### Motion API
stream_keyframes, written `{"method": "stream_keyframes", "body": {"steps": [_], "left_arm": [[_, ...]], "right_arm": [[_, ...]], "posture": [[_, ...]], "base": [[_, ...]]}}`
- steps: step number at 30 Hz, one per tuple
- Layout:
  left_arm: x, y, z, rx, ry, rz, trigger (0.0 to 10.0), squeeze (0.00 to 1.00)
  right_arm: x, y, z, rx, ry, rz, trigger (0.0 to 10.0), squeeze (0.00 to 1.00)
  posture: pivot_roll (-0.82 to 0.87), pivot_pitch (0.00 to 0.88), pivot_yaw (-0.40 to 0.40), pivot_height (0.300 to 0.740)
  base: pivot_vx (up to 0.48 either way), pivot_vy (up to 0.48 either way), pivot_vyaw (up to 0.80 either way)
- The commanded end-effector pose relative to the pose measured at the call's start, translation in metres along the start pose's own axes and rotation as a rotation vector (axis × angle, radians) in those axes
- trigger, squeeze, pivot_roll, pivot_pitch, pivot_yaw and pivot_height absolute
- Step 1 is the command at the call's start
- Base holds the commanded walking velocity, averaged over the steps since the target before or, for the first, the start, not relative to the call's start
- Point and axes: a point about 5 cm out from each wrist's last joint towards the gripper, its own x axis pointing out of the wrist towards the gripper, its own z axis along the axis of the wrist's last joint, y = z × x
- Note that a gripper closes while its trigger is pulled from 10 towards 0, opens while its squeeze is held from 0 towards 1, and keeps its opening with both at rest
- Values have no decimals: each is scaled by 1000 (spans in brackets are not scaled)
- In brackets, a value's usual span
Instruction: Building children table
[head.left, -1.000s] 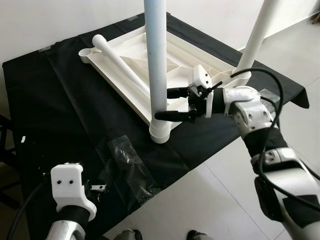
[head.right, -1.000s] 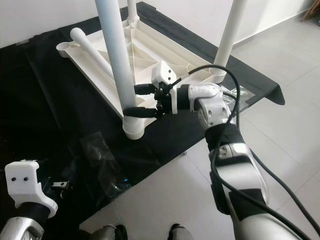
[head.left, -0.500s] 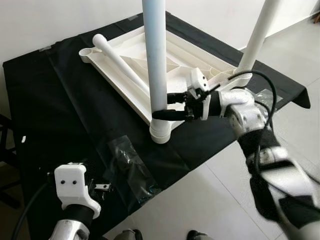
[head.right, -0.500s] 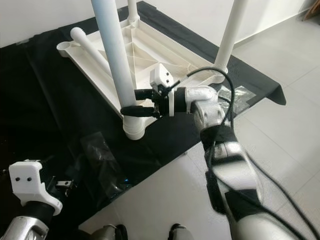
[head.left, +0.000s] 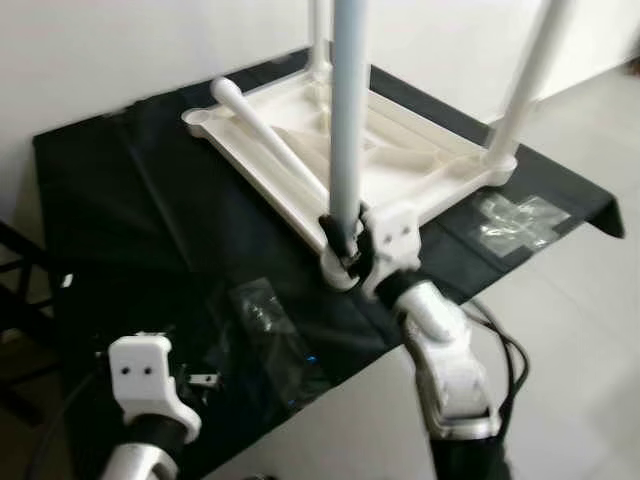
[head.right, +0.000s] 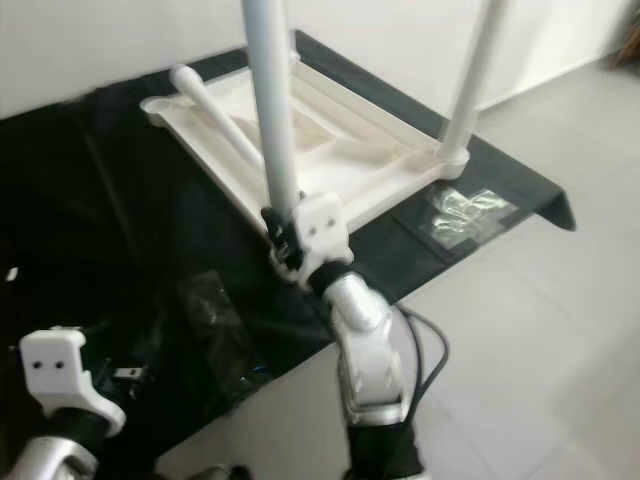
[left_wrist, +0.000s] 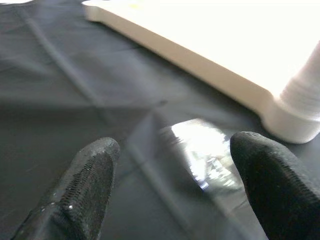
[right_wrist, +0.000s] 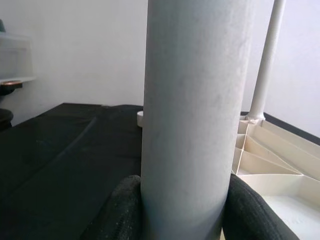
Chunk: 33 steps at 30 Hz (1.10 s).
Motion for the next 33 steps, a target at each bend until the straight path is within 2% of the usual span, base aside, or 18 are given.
{"method": "stream_keyframes", "body": {"steps": [1, 3, 4, 6, 7, 9, 10, 12, 13, 16, 19, 20, 21, 22, 24, 29, 31, 33], "left_arm": [[-2, 3, -5, -7, 17, 15, 10000, 0], [-1, 4, -5, -6, 14, 19, 10000, 0], [0, 5, -5, -2, 9, 26, 10000, 0], [1, 5, -5, -1, 8, 28, 10000, 0], [1, 6, -5, 0, 8, 28, 10000, 0], [2, 6, -5, 1, 9, 26, 10000, 0], [1, 6, -5, 2, 10, 24, 10000, 0], [1, 6, -5, 2, 10, 23, 10000, 0], [1, 6, -5, 2, 11, 23, 10000, 0], [1, 5, -5, 0, 9, 22, 10000, 0], [0, 4, -4, -2, 7, 20, 10000, 0], [-1, 4, -4, -4, 6, 19, 10000, 0], [-1, 3, -4, -5, 6, 18, 10000, 0], [-1, 3, -3, -5, 6, 17, 10000, 0], [-2, 2, -3, -4, 5, 16, 10000, 0], [-5, 1, -1, -2, 5, 17, 10000, 0], [-5, 1, -1, -2, 5, 17, 10000, 0], [-7, 0, 0, 2, 6, 18, 10000, 0]], "right_arm": [[-4, 4, -23, 21, 125, 7, 0, 0], [-4, 6, -23, 30, 130, 13, 0, 0], [-3, 12, -20, 46, 140, 20, 2118, 0], [-3, 15, -18, 52, 144, 17, 2118, 0], [-3, 16, -16, 50, 149, 23, 10000, 0], [-1, 18, -11, 51, 142, 55, 10000, 0], [1, 17, -7, 60, 125, 83, 10000, 455], [2, 15, -4, 67, 112, 101, 10000, 455], [6, 11, -1, 74, 103, 132, 10000, 1000], [12, 4, 4, 60, 87, 194, 10000, 1000], [20, -3, 9, 43, 73, 306, 10000, 1000], [23, -4, 12, 32, 62, 391, 10000, 1000], [24, -3, 14, 29, 54, 473, 10000, 918], [28, -6, 16, -11, 43, 528, 10000, 0], [31, -9, 18, -40, 37, 558, 10000, 0], [51, -38, 30, -112, 17, 649, 10000, 0], [51, -38, 30, -112, 17, 649, 10000, 0], [57, -51, 37, -140, 17, 758, 10000, 0]], "posture": [[50, 199, 26, 740], [51, 196, 25, 740], [59, 194, 28, 740], [59, 194, 28, 740], [67, 194, 35, 740], [77, 196, 38, 740], [89, 197, 40, 740], [89, 197, 40, 740], [92, 200, 39, 740], [93, 203, 38, 740], [93, 211, 32, 740], [99, 217, 31, 740], [100, 217, 31, 740], [105, 224, 30, 740], [105, 224, 30, 740], [122, 245, 31, 740], [122, 245, 31, 740], [132, 255, 34, 740]], "base": [[0, 0, 0], [0, 0, 0], [0, 0, 0], [0, 0, 0], [0, 0, 0], [0, 0, 0], [0, 0, 0], [0, 0, 0], [0, 0, 0], [0, 0, 0], [0, 0, 0], [0, 0, 0], [0, 0, 0], [0, 0, 0], [0, 0, 0], [0, 0, 0], [0, 0, 0], [0, 0, 0]]}}
